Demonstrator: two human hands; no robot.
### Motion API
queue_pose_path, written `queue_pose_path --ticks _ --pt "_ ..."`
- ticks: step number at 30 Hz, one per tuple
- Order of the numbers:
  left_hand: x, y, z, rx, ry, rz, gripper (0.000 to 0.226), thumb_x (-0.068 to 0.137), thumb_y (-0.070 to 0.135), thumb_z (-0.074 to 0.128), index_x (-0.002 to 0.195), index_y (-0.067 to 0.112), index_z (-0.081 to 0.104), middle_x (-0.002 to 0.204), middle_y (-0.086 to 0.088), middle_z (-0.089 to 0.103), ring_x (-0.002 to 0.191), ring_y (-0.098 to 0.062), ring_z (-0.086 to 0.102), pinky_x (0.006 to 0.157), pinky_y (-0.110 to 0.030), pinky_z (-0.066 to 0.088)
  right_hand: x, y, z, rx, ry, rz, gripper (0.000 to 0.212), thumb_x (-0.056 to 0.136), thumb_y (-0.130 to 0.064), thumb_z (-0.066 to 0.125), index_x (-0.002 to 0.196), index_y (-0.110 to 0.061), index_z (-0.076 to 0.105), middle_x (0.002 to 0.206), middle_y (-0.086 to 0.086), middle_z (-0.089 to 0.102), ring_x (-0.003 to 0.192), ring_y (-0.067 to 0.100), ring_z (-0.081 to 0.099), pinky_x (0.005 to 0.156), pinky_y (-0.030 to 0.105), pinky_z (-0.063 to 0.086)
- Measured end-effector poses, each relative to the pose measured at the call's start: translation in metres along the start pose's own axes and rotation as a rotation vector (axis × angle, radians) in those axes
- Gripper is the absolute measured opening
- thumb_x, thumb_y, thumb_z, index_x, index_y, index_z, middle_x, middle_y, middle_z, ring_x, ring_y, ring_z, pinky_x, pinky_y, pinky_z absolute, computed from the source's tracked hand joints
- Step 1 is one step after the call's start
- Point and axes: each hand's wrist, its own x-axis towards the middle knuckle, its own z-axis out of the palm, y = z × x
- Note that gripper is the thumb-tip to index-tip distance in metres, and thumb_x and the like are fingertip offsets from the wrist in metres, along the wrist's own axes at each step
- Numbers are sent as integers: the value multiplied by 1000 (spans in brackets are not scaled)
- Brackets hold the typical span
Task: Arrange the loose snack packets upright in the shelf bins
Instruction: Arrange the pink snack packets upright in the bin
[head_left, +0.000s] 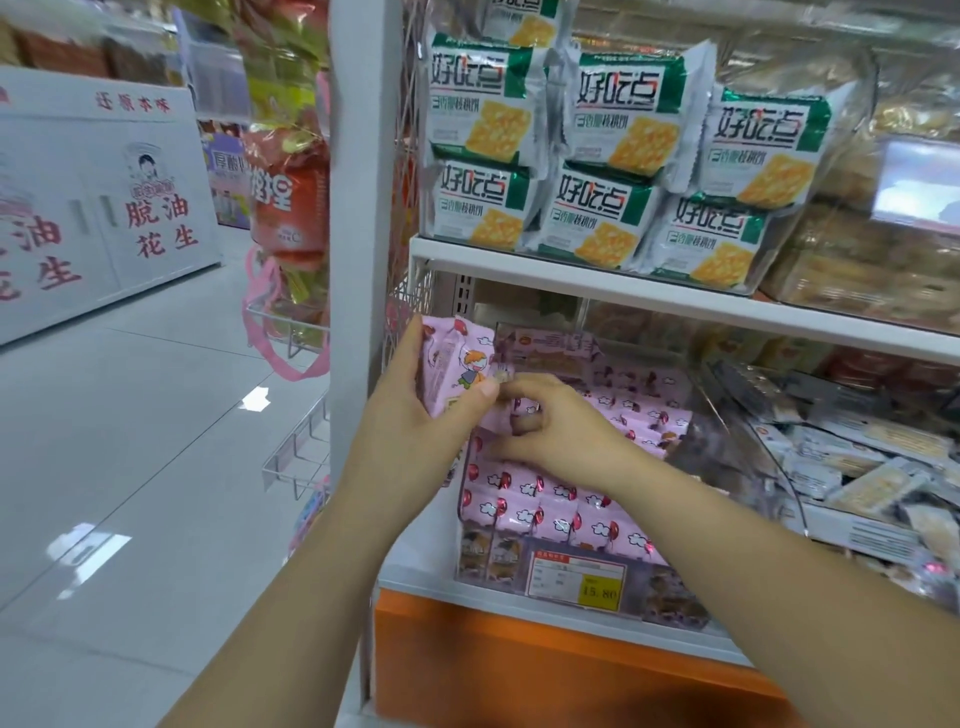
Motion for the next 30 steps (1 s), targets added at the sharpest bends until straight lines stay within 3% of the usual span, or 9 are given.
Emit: queue_pose_path --ticks 2,4,6,8,12,16,20,24,30 --pt "-1 0 0 -4 5 23 84 82 46 64 151 36 18 149 21 35 132 2 37 101 -16 30 -3 -2 -2 31 91 -3 44 74 -9 77 114 -23 62 130 -2 41 74 10 62 68 14 49" --pt "-2 2 1 -3 5 46 79 82 44 65 148 41 21 136 36 37 119 22 38 91 0 29 -8 -3 -7 19 198 -16 40 74 -6 76 101 -31 62 123 -1 46 90 16 61 84 28 52" --pt "-4 4 2 4 1 54 75 84 39 65 143 45 20 112 51 29 93 42 29 72 12 25 -18 -4 -17 39 291 -27 40 77 -3 72 92 -36 56 114 1 55 91 18 60 82 30 53" --pt "-5 5 5 15 -21 46 78 86 38 63 147 42 15 110 52 20 87 46 22 74 13 22 -32 -6 -31 75 333 -30 34 81 -7 71 96 -33 57 97 7 65 77 21 60 70 33 53" --pt "-9 8 16 53 -107 52 77 88 46 57 146 51 6 126 49 12 112 34 15 99 -10 17 -66 -11 -62 144 295 -23 24 78 -30 74 98 -31 61 70 0 63 60 15 51 59 26 47" --pt "-19 16 33 63 -202 102 71 88 48 52 142 56 7 121 52 17 105 43 11 86 3 15 -96 -10 -88 247 166 -42 37 61 -39 73 96 -26 67 95 3 71 87 23 65 82 28 54" --pt "-32 33 58 57 -321 126 63 85 56 41 137 60 5 125 53 11 115 38 7 99 -7 16 -122 0 -105 317 64 -48 31 65 -39 76 93 -26 69 83 -5 68 84 13 66 84 25 54" --pt "-45 46 87 52 -418 72 55 90 56 30 137 61 2 143 39 6 140 5 17 114 -29 19 -139 26 -114 365 51 -13 70 64 -41 78 112 4 55 115 31 55 106 41 57 95 46 50" --pt "-52 56 131 -47 -557 11 47 100 41 34 135 66 15 138 39 16 139 4 20 112 -29 23 -160 52 -125 579 10 -24 39 71 -26 76 109 -24 68 112 5 69 105 21 65 91 32 52"
